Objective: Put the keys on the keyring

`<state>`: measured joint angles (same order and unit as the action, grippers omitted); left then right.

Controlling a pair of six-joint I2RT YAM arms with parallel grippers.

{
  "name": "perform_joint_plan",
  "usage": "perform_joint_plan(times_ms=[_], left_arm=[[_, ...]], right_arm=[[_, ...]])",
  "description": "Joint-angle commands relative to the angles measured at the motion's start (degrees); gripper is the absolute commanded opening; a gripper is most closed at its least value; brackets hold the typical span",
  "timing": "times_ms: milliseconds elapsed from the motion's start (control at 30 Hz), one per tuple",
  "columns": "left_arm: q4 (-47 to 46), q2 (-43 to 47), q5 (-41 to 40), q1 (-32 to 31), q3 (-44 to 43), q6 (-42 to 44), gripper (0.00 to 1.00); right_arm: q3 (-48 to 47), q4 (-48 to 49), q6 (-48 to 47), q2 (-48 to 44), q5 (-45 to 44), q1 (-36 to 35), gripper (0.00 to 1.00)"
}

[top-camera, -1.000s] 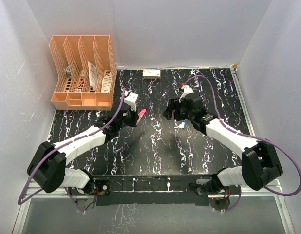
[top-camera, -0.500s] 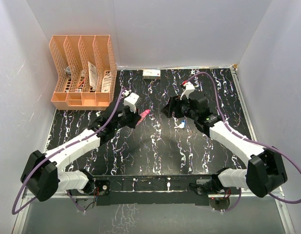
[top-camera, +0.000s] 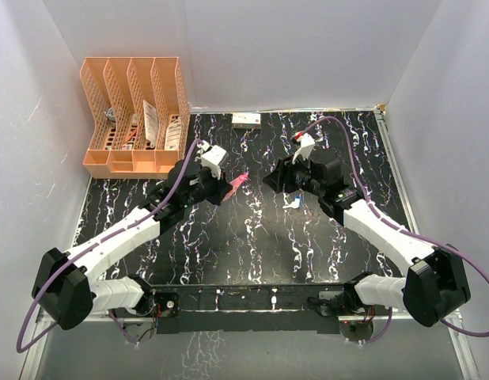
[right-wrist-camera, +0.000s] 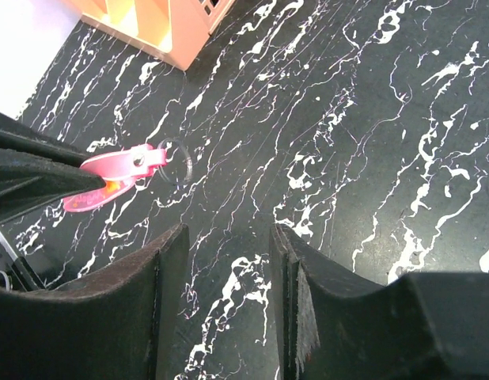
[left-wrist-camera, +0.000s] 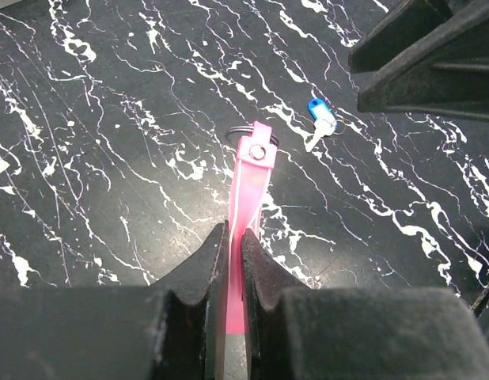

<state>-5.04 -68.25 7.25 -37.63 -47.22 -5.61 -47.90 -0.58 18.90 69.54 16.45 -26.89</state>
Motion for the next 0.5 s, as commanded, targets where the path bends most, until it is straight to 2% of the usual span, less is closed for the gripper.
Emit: perform_joint_plan(times_ms=[0,467], left_arm=[[1.9,-1.3,1.9,-0.3,-3.4,-1.8,0.00],[2.6,-4.8,6.0,-0.3,-6.5,-3.8,0.00]], right_arm=[[-1.8,2.3,-3.2,-1.0,1.7,-0.7,0.42],[-3.6,1.7,-7.0,1.0,-0.9,-4.7,0.43]])
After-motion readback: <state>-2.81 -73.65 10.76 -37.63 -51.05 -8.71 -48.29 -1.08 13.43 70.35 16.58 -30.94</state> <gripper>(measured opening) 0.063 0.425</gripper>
